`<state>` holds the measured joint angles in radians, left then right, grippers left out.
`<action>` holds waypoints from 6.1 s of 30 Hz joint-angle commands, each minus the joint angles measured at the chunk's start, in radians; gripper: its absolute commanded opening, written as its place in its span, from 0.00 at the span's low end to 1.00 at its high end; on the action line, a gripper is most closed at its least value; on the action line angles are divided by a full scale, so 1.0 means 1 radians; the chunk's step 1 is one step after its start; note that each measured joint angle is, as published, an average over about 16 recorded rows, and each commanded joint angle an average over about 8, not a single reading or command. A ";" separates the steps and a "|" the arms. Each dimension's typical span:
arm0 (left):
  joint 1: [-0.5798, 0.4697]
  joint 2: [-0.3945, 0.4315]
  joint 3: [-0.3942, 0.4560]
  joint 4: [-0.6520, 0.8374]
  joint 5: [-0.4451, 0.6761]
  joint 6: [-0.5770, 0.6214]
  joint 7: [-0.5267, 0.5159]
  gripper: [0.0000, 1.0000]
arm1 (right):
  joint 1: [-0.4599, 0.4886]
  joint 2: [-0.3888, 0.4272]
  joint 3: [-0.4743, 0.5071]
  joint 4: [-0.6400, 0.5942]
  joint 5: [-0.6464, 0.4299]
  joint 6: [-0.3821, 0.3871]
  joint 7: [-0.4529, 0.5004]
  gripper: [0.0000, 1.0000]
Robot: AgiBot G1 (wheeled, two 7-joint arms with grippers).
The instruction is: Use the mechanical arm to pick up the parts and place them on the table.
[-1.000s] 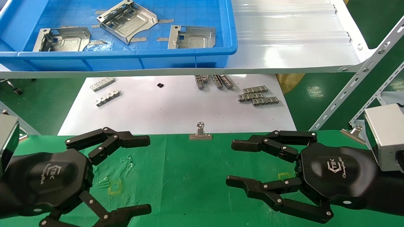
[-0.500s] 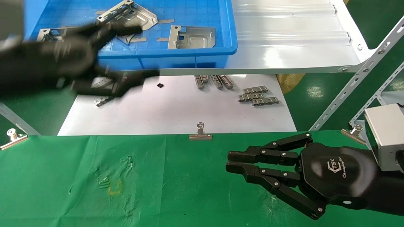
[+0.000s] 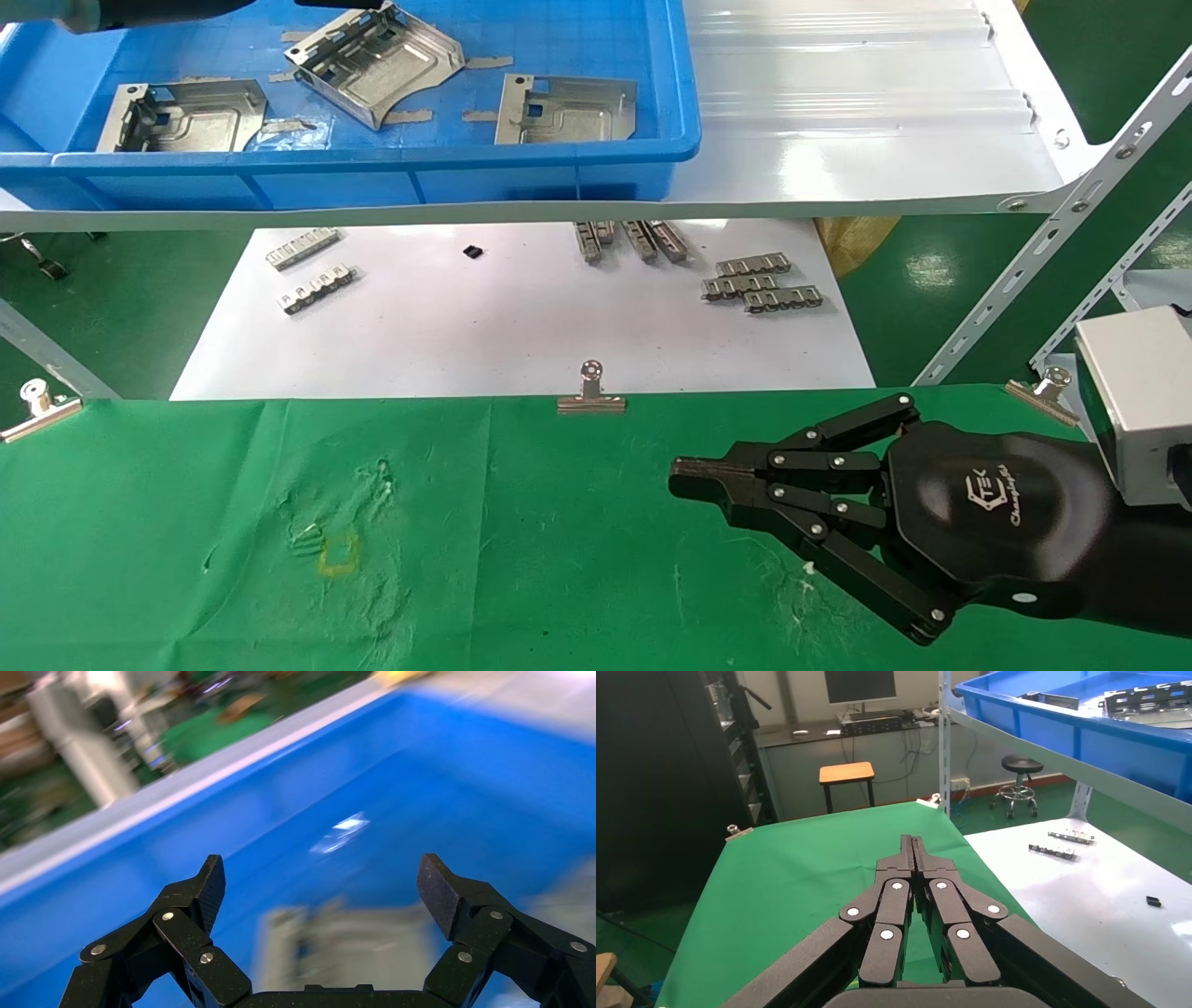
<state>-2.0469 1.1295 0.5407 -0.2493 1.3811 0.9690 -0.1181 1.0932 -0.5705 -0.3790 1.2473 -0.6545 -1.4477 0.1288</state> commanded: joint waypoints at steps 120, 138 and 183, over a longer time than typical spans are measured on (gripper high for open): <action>0.232 -0.262 0.492 -0.070 -0.058 0.537 0.756 1.00 | 0.000 0.000 0.000 0.000 0.000 0.000 0.000 1.00; 0.263 -0.276 0.469 -0.041 -0.189 0.641 0.669 1.00 | 0.000 0.000 0.000 0.000 0.000 0.000 0.000 1.00; 0.696 -0.424 0.019 -0.652 -0.470 0.569 0.217 1.00 | 0.000 0.000 0.000 0.000 0.001 0.001 0.000 1.00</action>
<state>-1.3508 0.7051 0.5602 -0.9015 0.9113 1.5380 0.0991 1.0932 -0.5702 -0.3794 1.2470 -0.6538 -1.4472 0.1284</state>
